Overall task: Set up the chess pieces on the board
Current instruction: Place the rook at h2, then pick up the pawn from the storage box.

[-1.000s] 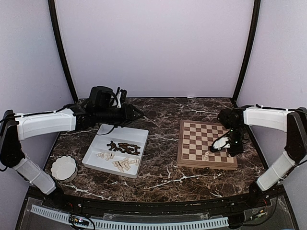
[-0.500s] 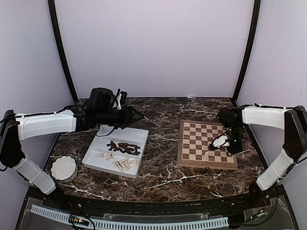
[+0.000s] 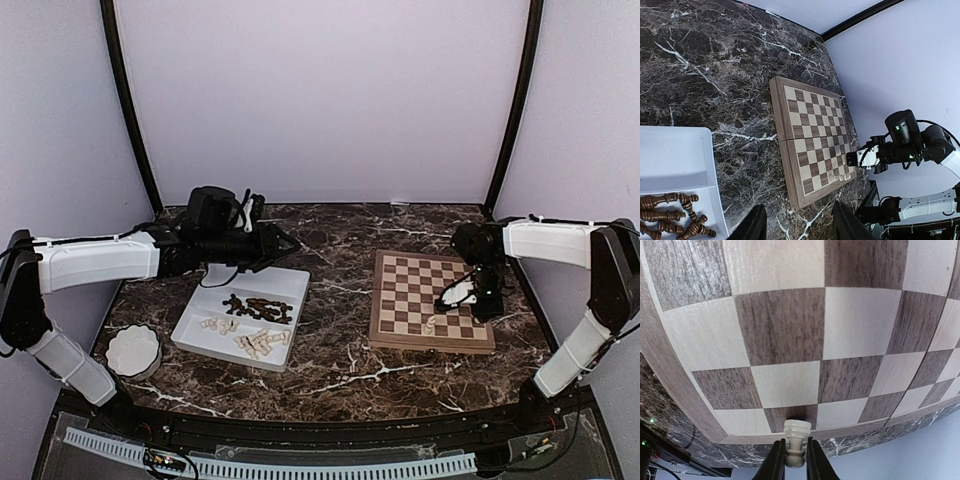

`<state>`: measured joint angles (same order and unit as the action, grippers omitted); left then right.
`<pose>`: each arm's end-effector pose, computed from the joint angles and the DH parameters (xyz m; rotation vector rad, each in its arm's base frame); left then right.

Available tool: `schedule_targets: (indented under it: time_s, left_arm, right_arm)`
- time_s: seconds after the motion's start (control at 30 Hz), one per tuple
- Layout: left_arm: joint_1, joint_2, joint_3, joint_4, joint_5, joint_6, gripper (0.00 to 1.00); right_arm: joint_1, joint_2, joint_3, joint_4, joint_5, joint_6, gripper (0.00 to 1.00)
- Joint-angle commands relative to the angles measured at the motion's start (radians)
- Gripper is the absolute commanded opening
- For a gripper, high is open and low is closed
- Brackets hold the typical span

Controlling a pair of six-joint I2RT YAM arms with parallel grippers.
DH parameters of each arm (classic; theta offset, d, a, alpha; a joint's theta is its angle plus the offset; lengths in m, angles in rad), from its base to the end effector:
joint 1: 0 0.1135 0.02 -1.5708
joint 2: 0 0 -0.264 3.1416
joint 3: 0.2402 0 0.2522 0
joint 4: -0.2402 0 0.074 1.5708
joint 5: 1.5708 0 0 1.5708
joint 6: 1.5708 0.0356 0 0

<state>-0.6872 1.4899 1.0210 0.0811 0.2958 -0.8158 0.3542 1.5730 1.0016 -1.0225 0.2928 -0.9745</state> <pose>0.2596 -0.2265 0.2786 0.0769 2.1680 -1.2249 0.2442 0.0794 0.1874 1.8553 -2.3610 0.4111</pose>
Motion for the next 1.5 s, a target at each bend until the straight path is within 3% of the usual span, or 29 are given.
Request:
schedule_targets:
  time_s: [0.0, 0.57, 0.63, 0.73, 0.8, 0.97, 1.1, 1.3, 1.47]
  left_arm:
    - [0.005, -0.036, -0.016, 0.023, 0.009, -0.004, 0.47]
    - [0.005, -0.034, -0.02, 0.026, 0.009, -0.004, 0.48]
    - [0.004, -0.037, 0.0, -0.02, -0.018, 0.024, 0.48]
    - [0.004, -0.054, 0.049, -0.226, -0.132, 0.104, 0.48]
    - [0.005, -0.075, 0.072, -0.359, -0.224, 0.14, 0.48]
    - [0.006, -0.095, 0.051, -0.607, -0.392, 0.162, 0.49]
    - [0.008, -0.088, 0.006, -0.741, -0.46, 0.152, 0.49]
    - [0.084, -0.076, -0.022, -0.8, -0.48, 0.201, 0.43]
    - [0.187, -0.079, -0.047, -0.795, -0.453, 0.238, 0.43]
  right_arm:
    - [-0.004, -0.002, 0.008, -0.019, -0.02, 0.01, 0.2]
    - [-0.004, -0.011, 0.002, -0.029, -0.034, 0.019, 0.21]
    - [-0.005, -0.017, 0.011, -0.039, -0.032, 0.02, 0.23]
    - [-0.022, -0.046, 0.07, -0.073, -0.049, 0.011, 0.29]
    - [-0.042, -0.068, 0.139, -0.115, -0.097, 0.004, 0.33]
    - [-0.102, -0.079, 0.32, -0.2, -0.387, 0.05, 0.37]
    - [-0.129, -0.092, 0.312, -0.134, -0.578, 0.141, 0.37]
    - [-0.135, -0.14, 0.214, 0.04, -0.789, 0.281, 0.34]
    - [-0.134, -0.162, 0.162, 0.088, -0.864, 0.326, 0.32]
